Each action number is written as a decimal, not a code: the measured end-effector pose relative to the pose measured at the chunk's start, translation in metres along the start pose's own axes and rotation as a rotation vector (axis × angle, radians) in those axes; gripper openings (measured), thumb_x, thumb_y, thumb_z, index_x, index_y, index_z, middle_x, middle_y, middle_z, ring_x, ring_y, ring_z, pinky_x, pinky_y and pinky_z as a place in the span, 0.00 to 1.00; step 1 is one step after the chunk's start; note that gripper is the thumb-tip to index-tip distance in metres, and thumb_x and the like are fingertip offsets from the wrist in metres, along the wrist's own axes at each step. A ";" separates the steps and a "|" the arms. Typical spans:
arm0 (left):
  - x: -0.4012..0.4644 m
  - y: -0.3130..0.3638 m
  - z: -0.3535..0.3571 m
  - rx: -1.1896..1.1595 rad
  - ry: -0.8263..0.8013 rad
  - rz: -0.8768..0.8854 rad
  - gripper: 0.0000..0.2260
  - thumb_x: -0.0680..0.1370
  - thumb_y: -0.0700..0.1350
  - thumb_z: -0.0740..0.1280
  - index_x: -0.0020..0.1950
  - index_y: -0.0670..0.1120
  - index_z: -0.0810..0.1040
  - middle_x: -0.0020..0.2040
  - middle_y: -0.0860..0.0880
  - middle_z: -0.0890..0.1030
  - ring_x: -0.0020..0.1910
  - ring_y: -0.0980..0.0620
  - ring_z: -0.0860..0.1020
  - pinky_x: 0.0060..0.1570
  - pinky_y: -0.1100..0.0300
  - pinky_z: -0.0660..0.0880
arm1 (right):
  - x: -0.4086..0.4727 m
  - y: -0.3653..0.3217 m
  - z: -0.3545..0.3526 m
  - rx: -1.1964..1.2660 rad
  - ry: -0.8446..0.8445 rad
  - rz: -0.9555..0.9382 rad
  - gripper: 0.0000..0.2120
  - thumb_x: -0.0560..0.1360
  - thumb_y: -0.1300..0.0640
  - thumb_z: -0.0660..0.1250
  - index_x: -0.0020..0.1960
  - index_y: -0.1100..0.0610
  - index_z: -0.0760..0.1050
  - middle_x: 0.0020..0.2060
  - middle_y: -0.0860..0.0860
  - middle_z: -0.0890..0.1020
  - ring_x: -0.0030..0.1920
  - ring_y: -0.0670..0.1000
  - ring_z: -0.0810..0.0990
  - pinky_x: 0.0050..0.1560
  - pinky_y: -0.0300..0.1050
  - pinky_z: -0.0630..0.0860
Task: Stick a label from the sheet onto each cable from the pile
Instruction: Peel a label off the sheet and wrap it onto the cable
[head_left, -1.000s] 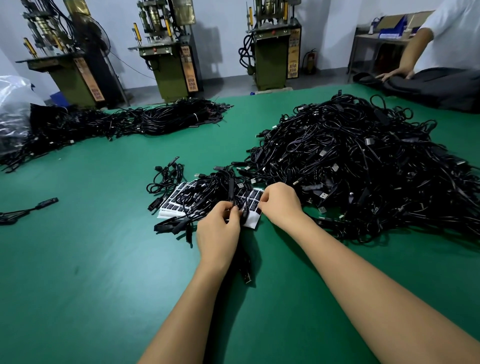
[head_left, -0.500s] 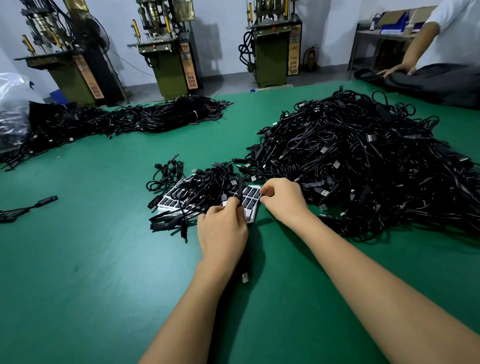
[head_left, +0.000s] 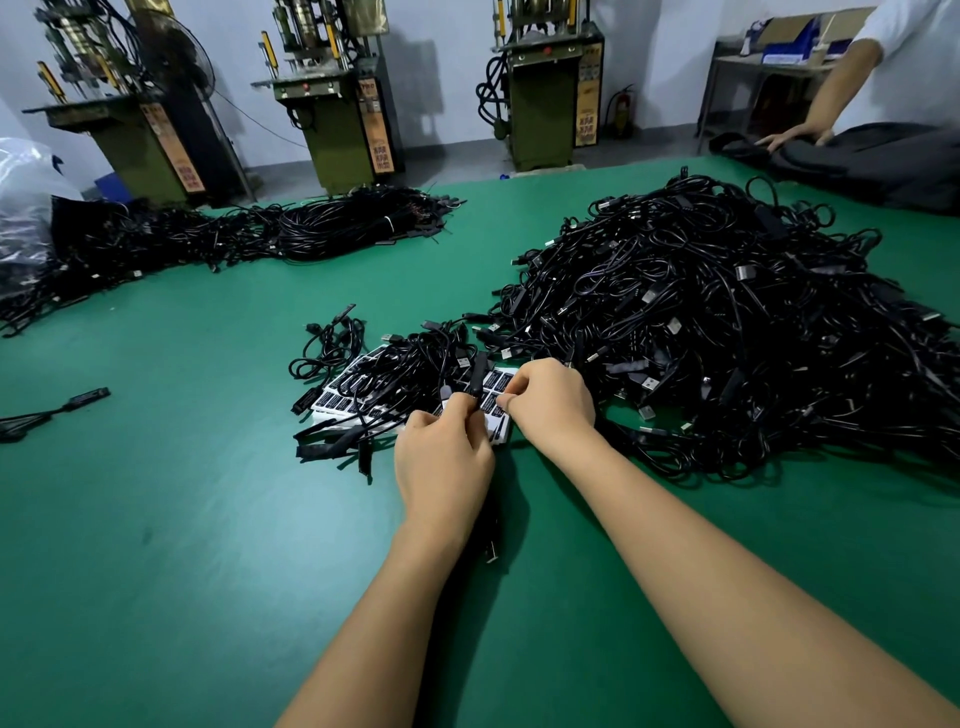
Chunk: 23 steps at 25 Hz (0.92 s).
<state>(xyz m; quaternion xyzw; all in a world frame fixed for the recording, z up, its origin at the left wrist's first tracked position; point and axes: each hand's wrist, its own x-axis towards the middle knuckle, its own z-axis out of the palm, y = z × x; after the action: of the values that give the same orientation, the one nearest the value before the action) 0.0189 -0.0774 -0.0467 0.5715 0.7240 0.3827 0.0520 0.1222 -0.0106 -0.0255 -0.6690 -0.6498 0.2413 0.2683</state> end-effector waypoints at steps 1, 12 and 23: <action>0.000 0.000 0.000 -0.003 0.003 -0.006 0.06 0.78 0.48 0.63 0.51 0.50 0.78 0.38 0.45 0.77 0.46 0.46 0.72 0.40 0.54 0.69 | 0.000 -0.001 0.000 0.008 -0.002 0.014 0.03 0.74 0.54 0.71 0.44 0.52 0.81 0.45 0.51 0.83 0.43 0.53 0.78 0.33 0.38 0.66; -0.001 0.000 0.001 0.004 -0.023 -0.021 0.06 0.79 0.48 0.62 0.52 0.51 0.77 0.40 0.46 0.77 0.48 0.48 0.71 0.38 0.55 0.66 | 0.004 -0.007 0.002 -0.088 -0.043 0.067 0.06 0.76 0.58 0.64 0.48 0.55 0.80 0.46 0.53 0.83 0.43 0.56 0.78 0.36 0.40 0.68; 0.000 0.000 0.001 -0.012 -0.035 -0.034 0.06 0.79 0.48 0.62 0.53 0.51 0.77 0.41 0.46 0.78 0.49 0.48 0.71 0.39 0.55 0.69 | 0.004 0.003 0.004 -0.271 -0.014 -0.252 0.06 0.79 0.56 0.61 0.51 0.56 0.75 0.52 0.52 0.75 0.49 0.56 0.77 0.40 0.46 0.69</action>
<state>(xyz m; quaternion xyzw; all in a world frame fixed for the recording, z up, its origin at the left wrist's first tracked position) 0.0194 -0.0770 -0.0476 0.5652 0.7305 0.3761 0.0745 0.1217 -0.0066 -0.0307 -0.6106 -0.7570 0.1207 0.1991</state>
